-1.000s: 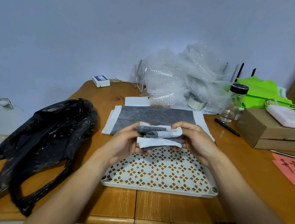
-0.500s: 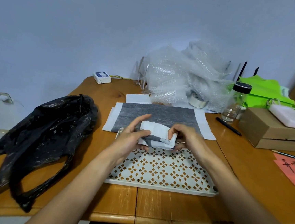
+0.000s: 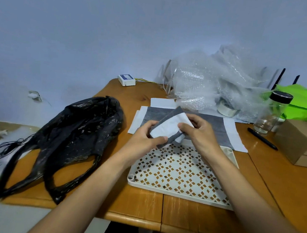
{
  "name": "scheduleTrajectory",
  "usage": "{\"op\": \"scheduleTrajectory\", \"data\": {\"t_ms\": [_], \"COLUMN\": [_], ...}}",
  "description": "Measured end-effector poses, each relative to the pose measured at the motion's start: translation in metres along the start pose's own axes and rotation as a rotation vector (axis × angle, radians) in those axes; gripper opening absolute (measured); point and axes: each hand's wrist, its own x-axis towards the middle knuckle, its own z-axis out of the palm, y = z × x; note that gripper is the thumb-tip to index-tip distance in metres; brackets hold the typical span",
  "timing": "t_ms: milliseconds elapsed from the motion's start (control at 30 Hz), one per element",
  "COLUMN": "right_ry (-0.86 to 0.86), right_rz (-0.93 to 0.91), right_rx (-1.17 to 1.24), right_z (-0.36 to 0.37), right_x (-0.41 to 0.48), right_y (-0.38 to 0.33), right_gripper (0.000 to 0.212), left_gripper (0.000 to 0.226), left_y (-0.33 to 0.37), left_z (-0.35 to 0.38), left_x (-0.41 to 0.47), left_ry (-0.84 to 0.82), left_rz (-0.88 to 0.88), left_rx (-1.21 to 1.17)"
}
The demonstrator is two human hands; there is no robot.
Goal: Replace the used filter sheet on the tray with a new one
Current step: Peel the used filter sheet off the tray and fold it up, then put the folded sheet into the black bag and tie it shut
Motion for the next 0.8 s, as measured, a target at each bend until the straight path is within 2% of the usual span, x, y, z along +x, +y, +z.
{"op": "scheduleTrajectory", "data": {"t_ms": [167, 300, 433, 600, 733, 800], "right_ry": [-0.072, -0.119, -0.171, -0.376, -0.426, -0.463], "right_rz": [-0.004, 0.049, 0.092, 0.103, 0.053, 0.023], "right_rx": [0.073, 0.230, 0.290, 0.199, 0.174, 0.164], "right_z": [0.027, 0.053, 0.083, 0.124, 0.150, 0.161], "right_x": [0.009, 0.015, 0.015, 0.008, 0.004, 0.000], "right_y": [-0.012, -0.022, -0.025, -0.024, -0.029, -0.031], "right_gripper": [0.034, 0.031, 0.025, 0.033, 0.013, 0.005], "left_gripper": [0.027, 0.033, 0.025, 0.019, 0.022, 0.024], "left_y": [0.000, 0.001, 0.001, -0.004, -0.004, 0.000], "left_z": [-0.024, -0.037, -0.054, -0.080, -0.098, -0.106], "left_x": [-0.013, -0.023, -0.033, -0.050, -0.071, -0.085], "left_ry": [0.028, 0.023, 0.158, 0.330, 0.390, 0.409], "left_rz": [-0.026, 0.017, 0.033, 0.027, 0.043, 0.044], "left_rx": [-0.117, -0.058, -0.026, 0.000, -0.022, 0.045]}}
